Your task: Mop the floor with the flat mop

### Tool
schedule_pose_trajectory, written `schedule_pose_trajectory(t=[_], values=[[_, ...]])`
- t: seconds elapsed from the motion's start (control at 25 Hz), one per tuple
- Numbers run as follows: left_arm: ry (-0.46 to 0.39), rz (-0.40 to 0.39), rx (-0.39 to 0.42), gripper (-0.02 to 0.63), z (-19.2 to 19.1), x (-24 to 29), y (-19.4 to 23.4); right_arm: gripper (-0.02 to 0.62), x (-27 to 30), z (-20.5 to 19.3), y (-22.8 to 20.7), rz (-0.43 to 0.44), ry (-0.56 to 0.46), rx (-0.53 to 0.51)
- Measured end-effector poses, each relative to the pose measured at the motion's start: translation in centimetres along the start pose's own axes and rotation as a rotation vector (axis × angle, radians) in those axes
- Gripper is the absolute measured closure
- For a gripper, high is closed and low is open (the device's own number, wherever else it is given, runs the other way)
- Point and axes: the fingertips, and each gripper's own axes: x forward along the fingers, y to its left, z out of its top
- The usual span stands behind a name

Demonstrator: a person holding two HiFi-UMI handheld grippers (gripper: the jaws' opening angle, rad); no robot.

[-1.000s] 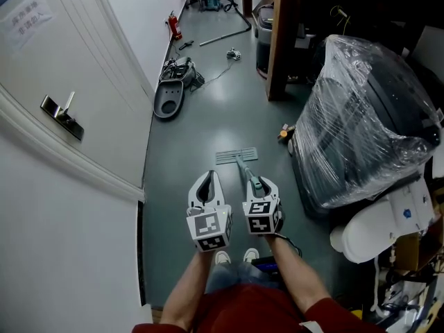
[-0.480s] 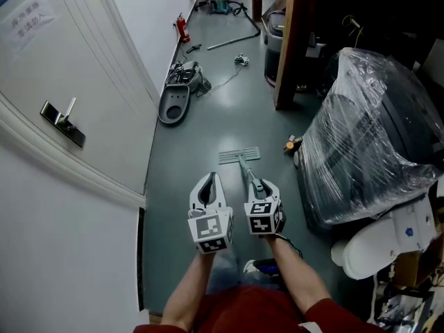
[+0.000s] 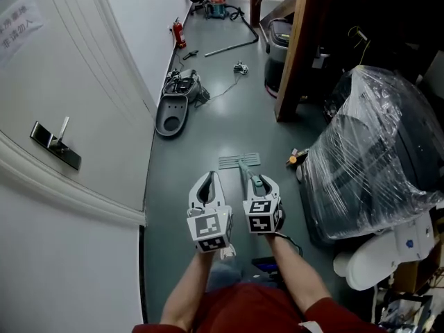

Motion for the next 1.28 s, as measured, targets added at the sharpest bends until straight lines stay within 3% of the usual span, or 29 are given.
schedule_pose_trajectory(t=[0.24, 0.56, 0.8, 1.28], values=[[0.027, -0.003, -0.003, 0.592, 0.1, 4.7, 4.8, 0.48, 4.6, 2.6, 1.4, -0.025, -0.01, 0.021], [0.055, -0.036, -0.01, 0.592, -0.5, 10.6, 7.4, 0.48, 9.8, 4.8, 1.0, -0.054, 0.006, 0.033], [0.053, -0.034, 0.001, 0.592, -0.1, 16.3, 7.0, 0.48, 14.2, 5.9, -2.4, -0.072, -0.007, 0.079], [0.015, 0.001, 0.034, 0.592, 3.7, 27.3, 3.4, 0.48, 21.4, 14.9, -9.9, -0.018, -0.126, 0.059]])
